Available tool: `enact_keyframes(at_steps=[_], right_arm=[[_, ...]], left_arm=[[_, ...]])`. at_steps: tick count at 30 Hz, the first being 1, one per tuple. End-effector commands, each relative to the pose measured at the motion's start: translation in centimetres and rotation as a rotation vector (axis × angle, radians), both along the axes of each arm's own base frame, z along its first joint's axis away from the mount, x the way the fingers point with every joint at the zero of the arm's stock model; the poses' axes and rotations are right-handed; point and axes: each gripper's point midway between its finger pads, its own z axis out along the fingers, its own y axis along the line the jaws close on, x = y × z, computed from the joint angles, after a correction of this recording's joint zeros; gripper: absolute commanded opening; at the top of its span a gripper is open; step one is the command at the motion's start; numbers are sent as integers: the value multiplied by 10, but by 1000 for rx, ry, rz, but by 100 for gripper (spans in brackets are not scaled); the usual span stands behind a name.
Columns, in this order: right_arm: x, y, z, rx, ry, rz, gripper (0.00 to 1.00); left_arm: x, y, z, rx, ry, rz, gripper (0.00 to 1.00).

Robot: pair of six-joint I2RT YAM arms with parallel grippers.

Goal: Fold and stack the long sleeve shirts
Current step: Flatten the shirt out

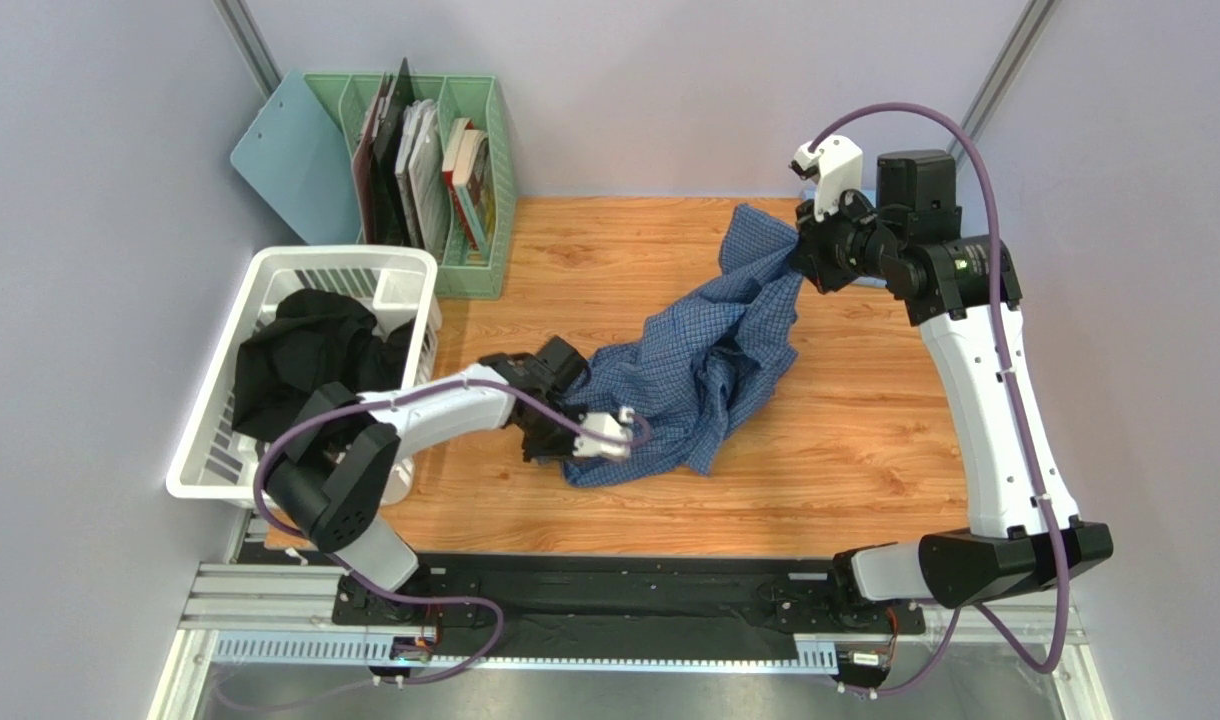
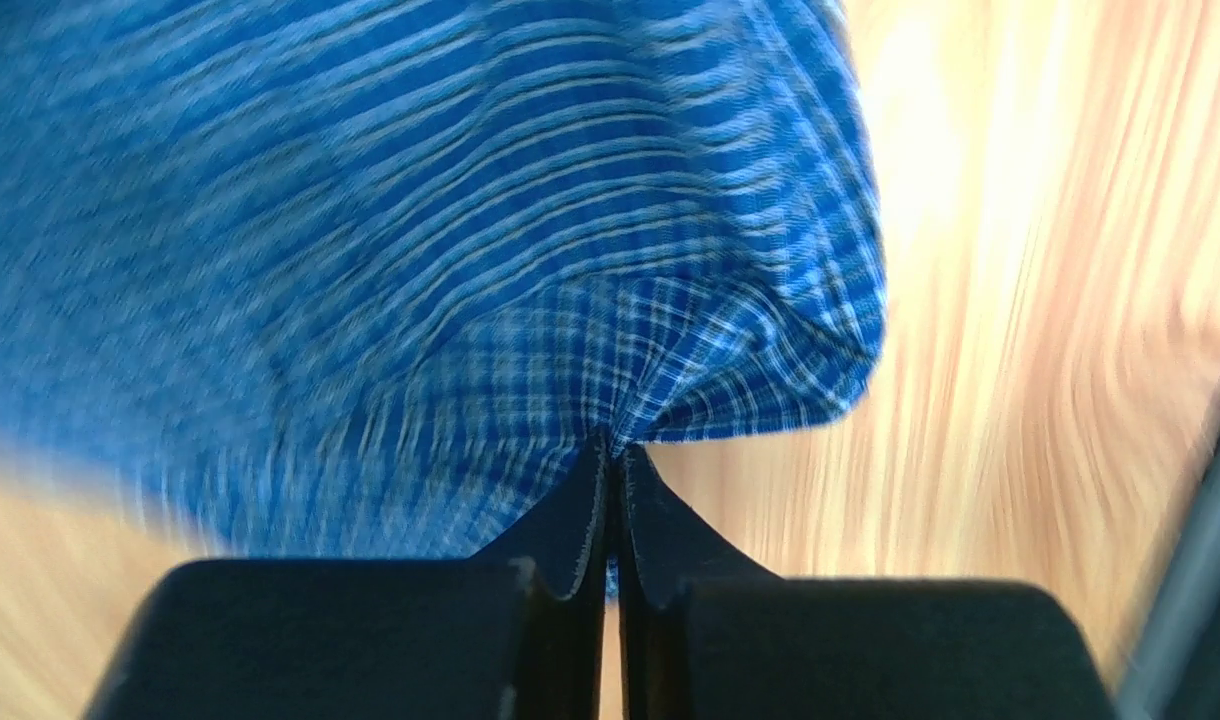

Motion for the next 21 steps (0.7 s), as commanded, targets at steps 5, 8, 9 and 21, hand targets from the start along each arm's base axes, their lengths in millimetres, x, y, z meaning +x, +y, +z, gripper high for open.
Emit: enact_keyframes(at_steps=[5, 8, 9, 21], right_arm=[[31, -47, 90, -123, -344, -131, 0], [51, -46, 90, -149, -377, -107, 0], [66, -43, 80, -152, -360, -94, 0], [173, 56, 2, -143, -222, -33, 5]], left_arm=[[24, 48, 217, -429, -118, 287, 0], [-14, 52, 232, -475, -103, 233, 0], [-22, 53, 230, -479, -92, 228, 0], [-94, 74, 148, -232, 160, 136, 0]])
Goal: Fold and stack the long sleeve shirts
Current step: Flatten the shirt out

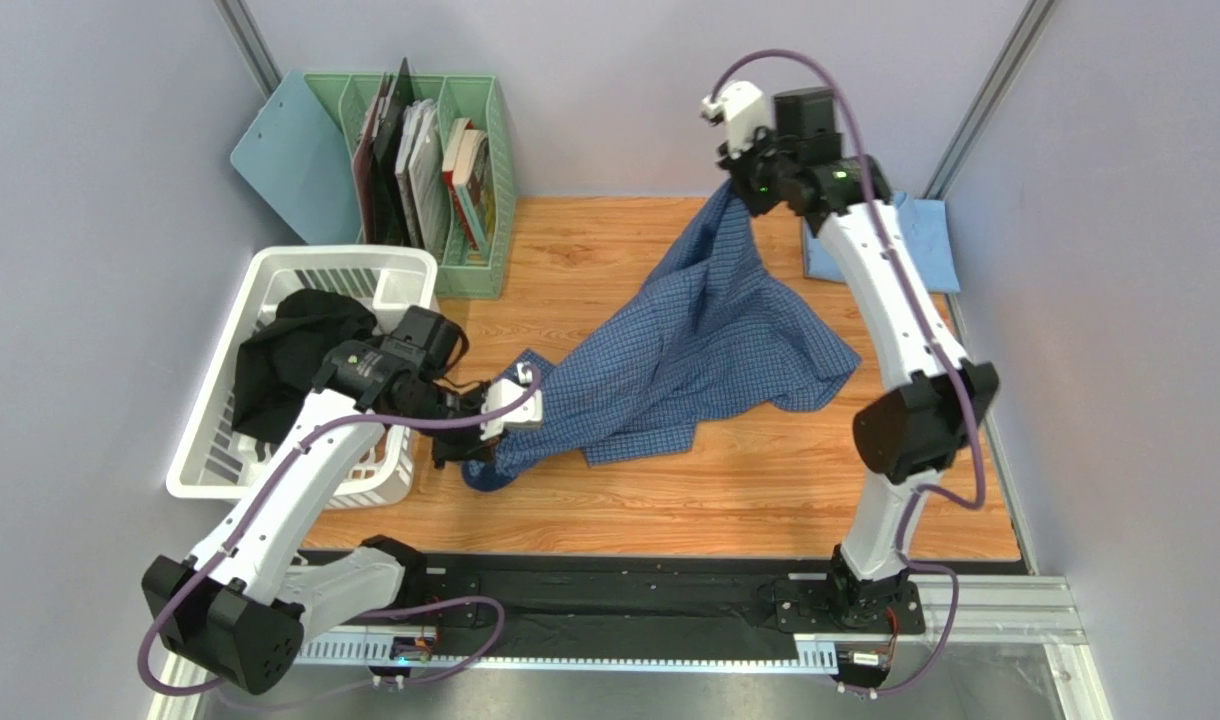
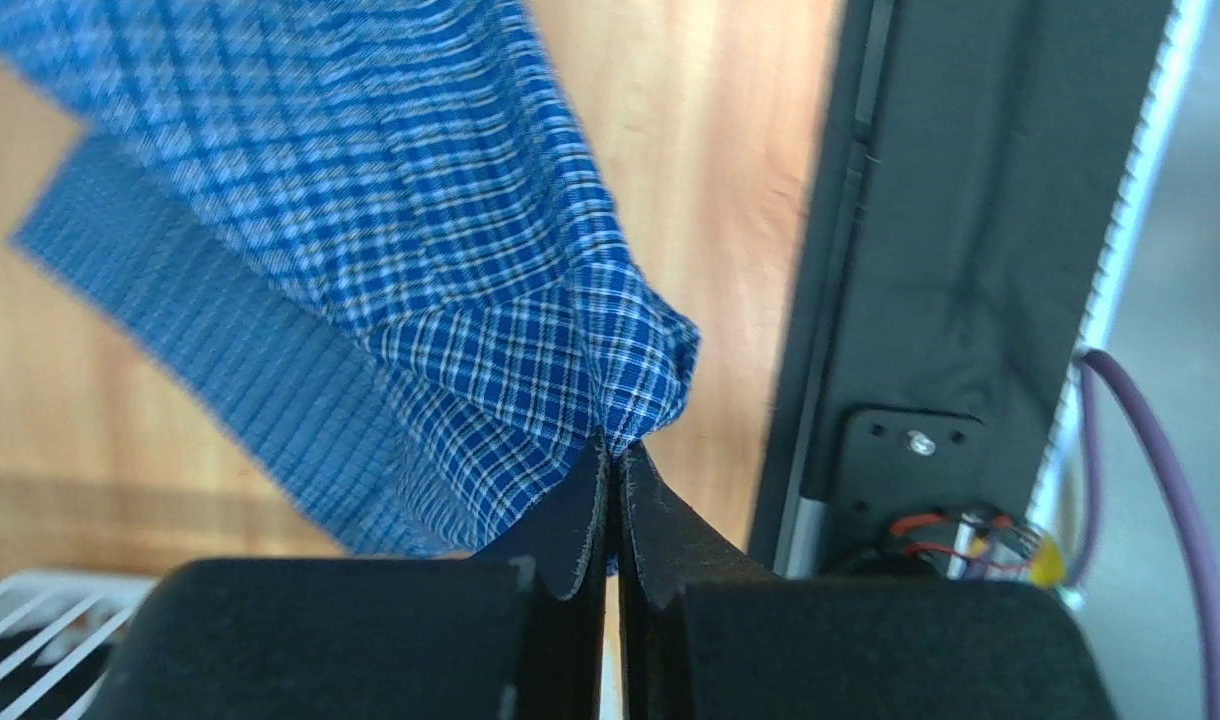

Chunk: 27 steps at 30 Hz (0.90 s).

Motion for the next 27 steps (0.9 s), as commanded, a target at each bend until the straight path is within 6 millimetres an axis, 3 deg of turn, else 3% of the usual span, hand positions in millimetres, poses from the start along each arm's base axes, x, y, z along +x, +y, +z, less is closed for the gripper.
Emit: enact_keyframes(at_steps=[1, 4, 5, 6, 8, 9, 10, 12, 13, 15, 19, 23, 27], right_arm=[[26, 23, 4, 24, -43, -67, 24], [12, 8, -31, -11, 96, -114, 67], [-10, 2, -39, -23, 172, -107, 77], [-29, -2, -56, -27, 246, -113, 79], [-64, 2, -76, 39, 352, -64, 81], [-91, 3, -52, 90, 305, -31, 82], [-119, 8, -97, 97, 423, 2, 82], [-157, 35, -93, 179, 409, 139, 76], [-174, 43, -120, 175, 455, 176, 74], [-197, 66, -145, 139, 497, 248, 72], [-204, 102, -199, 76, 596, 291, 65], [-198, 130, -227, 36, 600, 339, 59], [-216, 153, -253, -46, 613, 414, 56]], left_arm=[[-44, -8, -6, 41, 64, -175, 0], [-55, -22, -14, 41, 94, -209, 0], [-56, -26, -17, 37, 124, -195, 0], [-54, -30, -17, 29, 147, -159, 0], [-40, -41, -10, 0, 161, -124, 0], [-34, -45, -6, -20, 180, -74, 0], [-9, -50, 6, -70, 160, -6, 0], [28, -46, 21, -140, 146, 134, 0], [49, -48, 28, -154, 142, 182, 0], [71, -44, 31, -148, 147, 243, 0], [100, -45, 30, -144, 165, 315, 0], [121, -23, 20, -149, 216, 450, 0], [139, 3, 15, -185, 272, 589, 0]])
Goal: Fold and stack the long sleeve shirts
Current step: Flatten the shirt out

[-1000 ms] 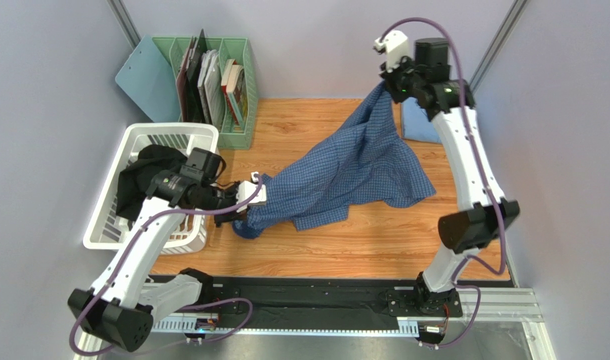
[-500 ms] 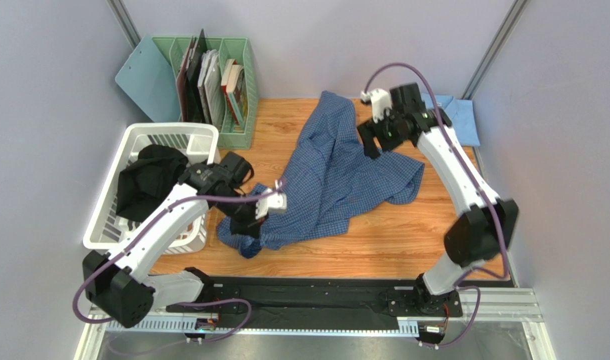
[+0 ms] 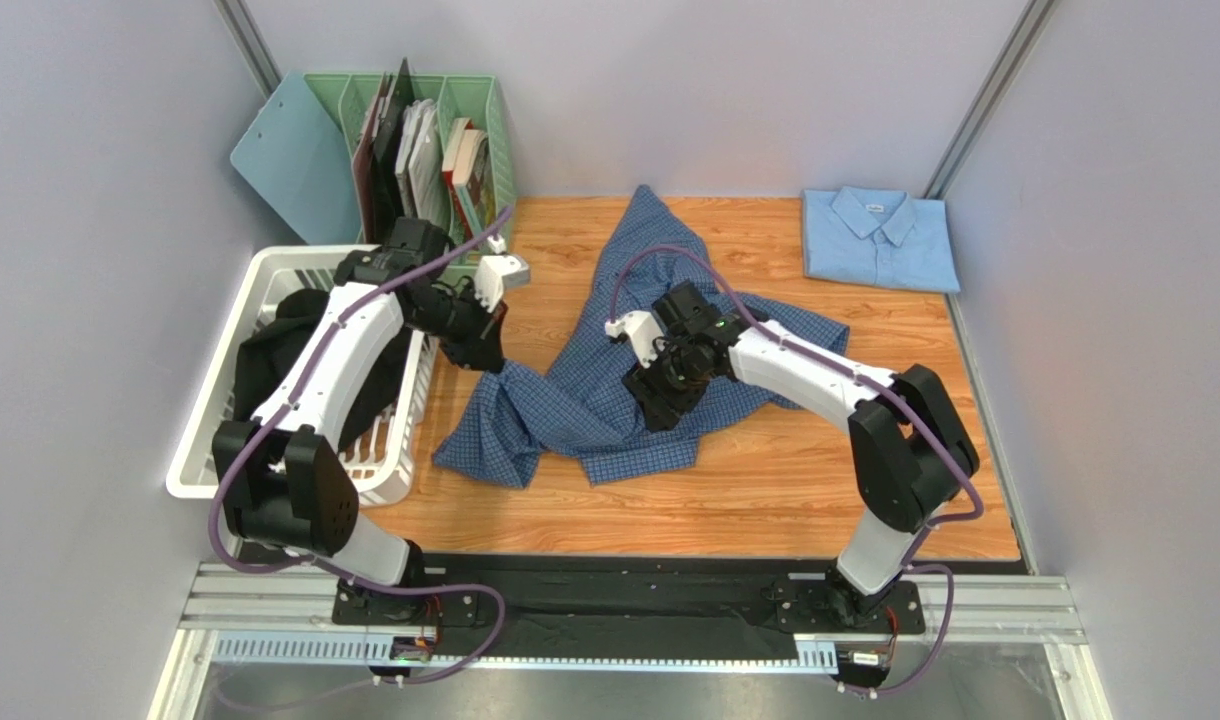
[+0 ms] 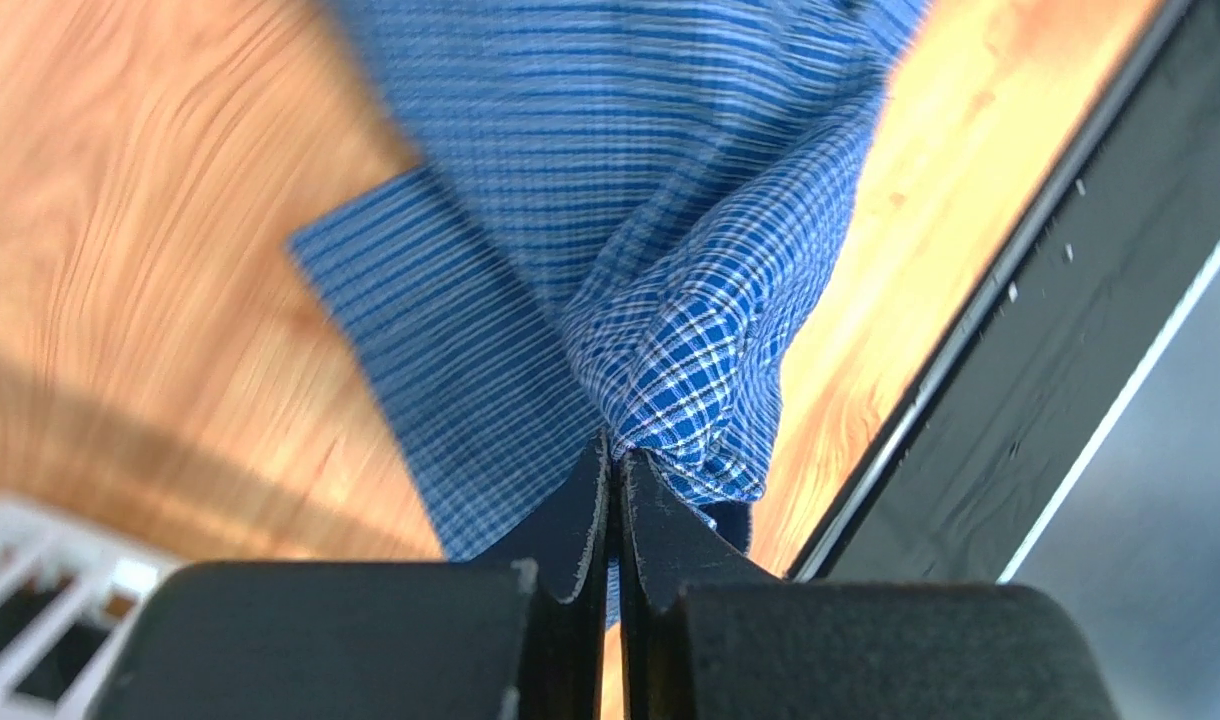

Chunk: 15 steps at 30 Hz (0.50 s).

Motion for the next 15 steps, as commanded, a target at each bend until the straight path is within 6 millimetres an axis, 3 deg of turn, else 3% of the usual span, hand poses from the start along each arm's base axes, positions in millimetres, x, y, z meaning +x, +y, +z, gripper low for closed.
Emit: enact_keyframes(at_steps=[1, 5, 9, 13, 15], right_arm=[[1, 34, -5, 27, -96, 85, 56], [-16, 32, -36, -53, -21, 123, 48], [-35, 3, -59, -157, 31, 163, 38], [-62, -49, -71, -281, 108, 199, 30], [-61, -79, -69, -325, 118, 198, 27]], left_arm=[[21, 17, 6, -58, 35, 141, 0], [22, 25, -5, -25, 60, 173, 0], [12, 26, -6, -15, 53, 119, 3], [-11, 30, -4, 4, -33, -60, 6], [-34, 28, -4, 32, -67, -175, 6]])
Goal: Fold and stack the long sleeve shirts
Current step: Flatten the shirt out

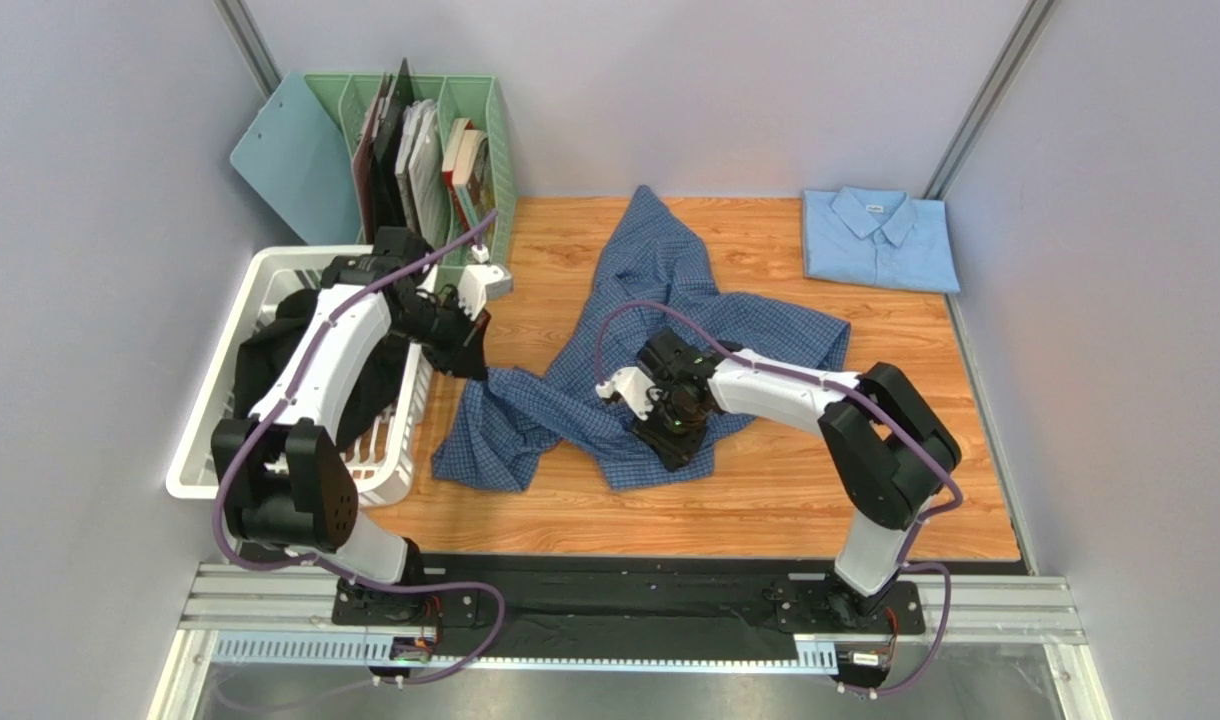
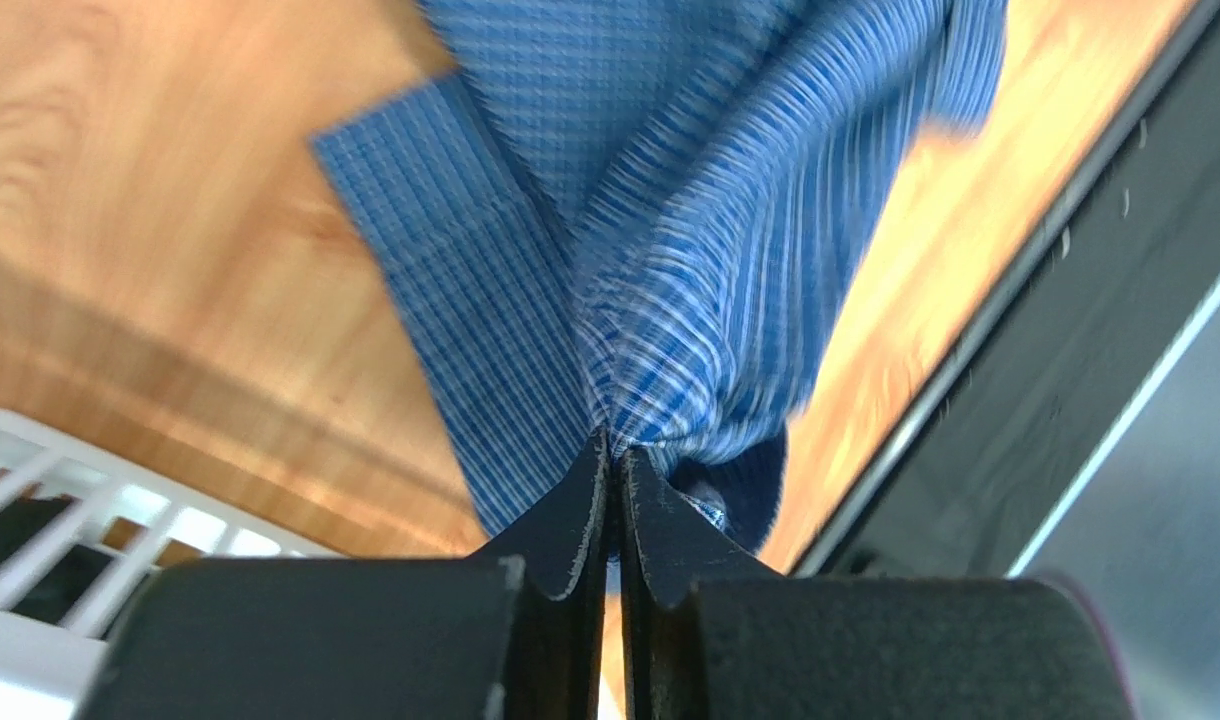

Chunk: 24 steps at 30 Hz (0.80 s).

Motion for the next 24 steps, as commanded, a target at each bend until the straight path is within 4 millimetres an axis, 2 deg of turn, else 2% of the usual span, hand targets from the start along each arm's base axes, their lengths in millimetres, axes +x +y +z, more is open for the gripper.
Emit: enact_keyframes(at_steps=[1, 2, 3, 4, 5, 6, 7, 8, 9, 10, 11, 12, 13, 14, 15, 16, 17, 18, 19, 21, 22, 24], right_arm=[[-17, -81, 1, -175, 51, 35, 27], [-17, -99, 1, -215, 53, 28, 26], [-9, -119, 3, -229, 52, 12, 26], [-9, -134, 10, -241, 54, -1, 25], [-6, -149, 12, -267, 49, -14, 25], [4, -172, 15, -279, 38, -37, 25], [5, -186, 19, -301, 40, -51, 25], [14, -193, 28, -298, 17, -63, 25], [22, -204, 36, -292, 5, -106, 26], [22, -208, 46, -282, 15, -126, 27], [27, -205, 56, -232, 9, -165, 29], [47, -205, 75, -193, -47, -222, 30], [49, -200, 84, -164, -36, -292, 32], [55, -191, 92, -112, -43, -324, 35], [60, -183, 98, -75, -45, -363, 42], [72, -174, 108, -32, -69, -399, 45], [74, -162, 112, 25, -40, -465, 51], [78, -153, 109, 35, -29, -480, 52], [88, -147, 111, 56, -49, -493, 52], [92, -132, 105, 82, -26, -527, 51], [100, -128, 96, 83, -28, -544, 51], [103, -120, 87, 77, -6, -566, 50]], left_arm=[[-54, -3, 1, 43, -109, -313, 6], [-70, -16, -5, 68, -118, -421, 6], [-90, -16, -18, 116, -114, -496, 5], [-102, -23, -25, 138, -124, -567, 5], [-120, -50, -32, 149, -157, -688, 5], [-135, -55, -43, 172, -146, -743, 5], [-146, -68, -46, 162, -144, -795, 6], [-164, -89, -48, 145, -142, -872, 11], [-170, -104, -47, 113, -109, -896, 29], [-173, -114, -42, 80, -94, -903, 36], [-167, -120, -35, 45, -82, -880, 43], [-151, -135, -21, -16, -99, -840, 57], [-133, -140, -15, -40, -121, -780, 63], [-86, -140, -6, -69, -199, -651, 66], [-51, -144, -5, -58, -210, -559, 68], [-24, -143, -5, -40, -223, -489, 68], [9, -136, -5, -24, -241, -410, 69], [45, -138, -13, 35, -243, -354, 74], [61, -137, -19, 68, -237, -320, 74], [93, -136, -38, 133, -232, -299, 75], [101, -136, -46, 153, -226, -284, 75], [118, -140, -65, 181, -209, -282, 73]])
